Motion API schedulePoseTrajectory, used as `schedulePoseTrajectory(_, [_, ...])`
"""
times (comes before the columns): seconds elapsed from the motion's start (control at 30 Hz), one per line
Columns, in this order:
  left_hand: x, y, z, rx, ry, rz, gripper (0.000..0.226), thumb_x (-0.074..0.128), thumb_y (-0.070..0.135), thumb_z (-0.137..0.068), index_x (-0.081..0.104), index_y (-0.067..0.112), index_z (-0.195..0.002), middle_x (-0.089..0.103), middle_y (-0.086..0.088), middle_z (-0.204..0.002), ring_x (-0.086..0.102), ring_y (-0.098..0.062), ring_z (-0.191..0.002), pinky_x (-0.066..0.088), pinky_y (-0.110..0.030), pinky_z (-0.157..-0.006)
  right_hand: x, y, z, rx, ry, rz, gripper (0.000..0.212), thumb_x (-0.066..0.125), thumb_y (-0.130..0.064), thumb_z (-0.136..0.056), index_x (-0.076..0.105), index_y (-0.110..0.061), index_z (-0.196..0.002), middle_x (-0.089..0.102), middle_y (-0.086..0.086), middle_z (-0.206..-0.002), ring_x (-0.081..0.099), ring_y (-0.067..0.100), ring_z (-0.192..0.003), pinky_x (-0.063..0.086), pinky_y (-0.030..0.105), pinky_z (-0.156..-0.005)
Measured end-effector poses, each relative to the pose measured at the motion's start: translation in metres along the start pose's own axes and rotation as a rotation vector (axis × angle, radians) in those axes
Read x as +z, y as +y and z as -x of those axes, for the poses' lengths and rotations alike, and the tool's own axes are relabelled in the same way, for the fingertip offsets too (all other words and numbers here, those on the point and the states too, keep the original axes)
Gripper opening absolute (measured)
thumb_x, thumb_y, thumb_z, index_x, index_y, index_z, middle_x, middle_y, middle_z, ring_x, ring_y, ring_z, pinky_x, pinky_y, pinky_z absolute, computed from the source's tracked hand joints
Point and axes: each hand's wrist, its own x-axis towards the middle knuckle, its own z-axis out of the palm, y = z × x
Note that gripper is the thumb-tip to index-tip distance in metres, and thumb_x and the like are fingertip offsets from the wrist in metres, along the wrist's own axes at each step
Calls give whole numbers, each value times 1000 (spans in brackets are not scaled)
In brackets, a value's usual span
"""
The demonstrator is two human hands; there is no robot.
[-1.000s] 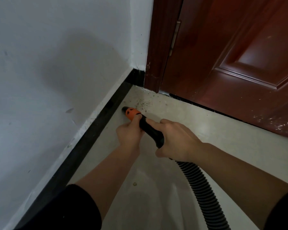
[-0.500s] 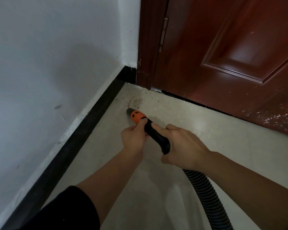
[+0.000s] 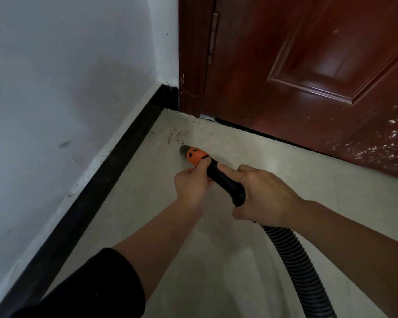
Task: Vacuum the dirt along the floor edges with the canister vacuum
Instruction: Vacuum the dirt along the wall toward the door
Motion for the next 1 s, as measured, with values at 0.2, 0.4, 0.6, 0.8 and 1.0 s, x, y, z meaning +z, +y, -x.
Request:
schedulePoseTrajectory(0.2, [13,2,-9,1,-26,29,22,70,17,-88,66,4,-72,70,-12,-78,71,-15,-70,56,-22,-66,-7,8,-8,28,7,20,104,77,-31,-69,14,-43,-151,42,-8,-87,44,7,-66,33,20,-52])
schedulePoseTrajectory(0.4, [20,9,-25,16,-6,14,21,71,18,-88,67,7,-71,72,-10,-75,72,-16,-71,54,-23,-64,-12,13,-23,38,23,-9,103,78,-29,-69,15,-46,-149,45,-7,-87,48,10,-68,40,24,-55])
schedulePoseTrajectory(0.6, [26,11,-35,19,-31,27,19,70,17,-89,68,7,-72,72,-7,-72,72,-13,-68,57,-24,-69,-11,17,-32,62,34,-19,103,79,-31,-68,17,-44,-150,46,-7,-87,50,12,-71,46,29,-59])
schedulePoseTrajectory(0.8, [32,14,-42,16,-37,52,16,70,14,-89,67,3,-77,72,-12,-80,72,-16,-72,59,-23,-70,-12,20,-38,78,35,-36,102,79,-29,-67,20,-43,-149,45,-6,-86,49,10,-67,40,25,-55])
schedulePoseTrajectory(1.0, [39,15,-50,14,-34,37,16,70,14,-88,68,1,-79,73,-16,-87,73,-23,-82,59,-27,-74,-17,22,-43,90,41,-33,104,80,-29,-68,17,-45,-150,44,-6,-86,48,10,-67,38,24,-55])
